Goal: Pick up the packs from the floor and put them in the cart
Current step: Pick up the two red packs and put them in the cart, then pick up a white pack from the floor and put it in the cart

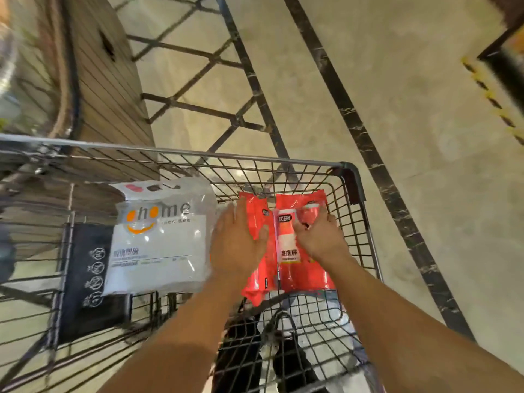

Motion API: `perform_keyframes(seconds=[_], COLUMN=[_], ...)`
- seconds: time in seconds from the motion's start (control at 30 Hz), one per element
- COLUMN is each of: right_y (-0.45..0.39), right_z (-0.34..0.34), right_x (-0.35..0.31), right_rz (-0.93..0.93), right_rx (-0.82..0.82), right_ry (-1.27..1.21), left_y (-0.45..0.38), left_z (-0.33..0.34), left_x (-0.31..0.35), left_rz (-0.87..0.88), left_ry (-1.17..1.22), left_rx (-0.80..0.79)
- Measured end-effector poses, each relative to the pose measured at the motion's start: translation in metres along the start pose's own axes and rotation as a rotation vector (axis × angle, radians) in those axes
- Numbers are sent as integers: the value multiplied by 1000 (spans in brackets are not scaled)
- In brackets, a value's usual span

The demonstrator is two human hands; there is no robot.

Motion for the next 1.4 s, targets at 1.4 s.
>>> perform_keyframes(seconds=[1.4], right_y=[982], right_z=[306], right_x=[-541], right_rz=[-2141], right_rx=[73], right_ry=[514], left_y=[944], left_z=[-532], left_x=[-520], left_rz=[-1311], left_ry=[-363], left_rx=[1100])
Point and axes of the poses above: each hand's wrist, its own y-axis away from the middle knuckle, its own z-axis out of the palm, x = y × z, the point moved 3 cm from there along -y, towards the middle knuckle, and after that the axes turned 3 degrees about -y, right-handed, at the moved point
